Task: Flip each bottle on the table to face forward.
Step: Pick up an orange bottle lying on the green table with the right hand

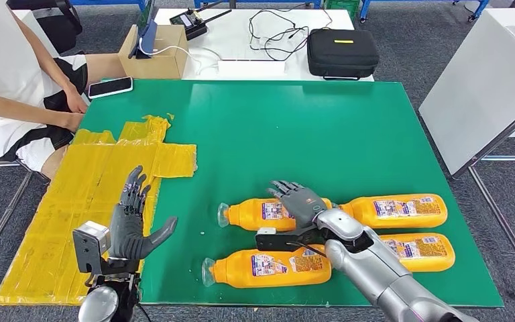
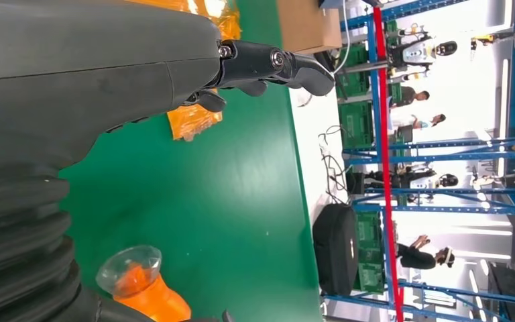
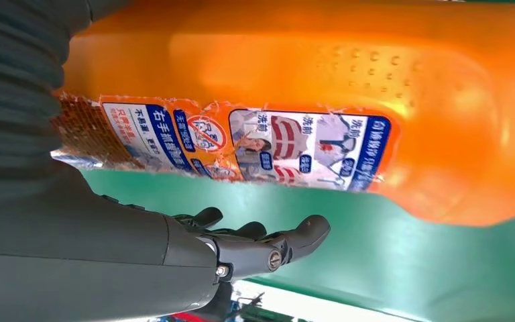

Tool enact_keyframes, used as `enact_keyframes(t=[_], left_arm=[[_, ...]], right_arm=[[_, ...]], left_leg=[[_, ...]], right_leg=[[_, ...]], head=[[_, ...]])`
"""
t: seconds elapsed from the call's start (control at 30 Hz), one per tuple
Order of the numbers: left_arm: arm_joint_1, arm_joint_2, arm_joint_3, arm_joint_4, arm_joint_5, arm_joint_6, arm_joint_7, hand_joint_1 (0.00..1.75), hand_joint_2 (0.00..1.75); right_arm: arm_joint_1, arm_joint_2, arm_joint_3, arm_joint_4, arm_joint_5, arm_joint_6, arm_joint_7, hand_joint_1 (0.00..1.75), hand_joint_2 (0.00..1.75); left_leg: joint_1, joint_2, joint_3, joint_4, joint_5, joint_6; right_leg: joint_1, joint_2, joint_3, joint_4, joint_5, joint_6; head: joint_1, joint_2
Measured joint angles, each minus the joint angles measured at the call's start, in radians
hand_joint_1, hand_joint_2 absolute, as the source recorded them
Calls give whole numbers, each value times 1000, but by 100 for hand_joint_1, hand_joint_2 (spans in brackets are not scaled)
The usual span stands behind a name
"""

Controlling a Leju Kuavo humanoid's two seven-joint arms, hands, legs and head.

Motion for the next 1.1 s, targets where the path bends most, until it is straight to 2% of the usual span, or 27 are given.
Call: enact_keyframes(t=[0.17,0.33,0.37,0.47,0.5,0.87,0.97,1.1], left_arm=[[-1,-2,6,7,3,-3,2,0,175],[0,-10,12,9,2,-4,14,0,175],[0,-12,14,9,1,-5,17,0,175],[-1,-17,19,10,0,-5,19,0,175],[-1,-19,20,10,0,-5,19,0,175],[-2,-25,23,10,6,-3,19,0,175],[2,-26,23,8,0,-6,25,0,175],[26,-31,20,-32,-34,-25,44,0,175]], right_arm=[[-4,3,4,26,35,-8,36,0,175],[-12,14,7,58,128,-44,143,2,175],[-16,18,7,66,138,-41,151,16,175],[-29,25,6,91,146,-20,144,141,175],[-32,26,5,99,146,-15,138,171,175],[-35,42,-11,131,146,-41,118,175,175],[-18,52,-27,124,188,-105,167,175,175],[46,80,-86,47,268,-248,220,175,175]], left_leg=[[0,0,0,0,0,0],[0,0,0,0,0,0],[0,0,0,0,0,0],[0,0,1,0,0,0],[0,0,2,0,0,0],[0,0,3,0,0,0],[0,0,2,0,0,0],[0,0,1,0,0,0]], right_leg=[[0,0,0,0,0,0],[0,0,0,0,0,0],[0,0,0,0,0,0],[0,0,1,0,0,0],[0,0,1,0,0,0],[0,0,2,0,0,0],[0,0,2,0,0,0],[0,0,1,0,0,0]], head=[[0,0],[0,0],[0,0],[0,0],[0,0],[0,0],[0,0],[0,0]])
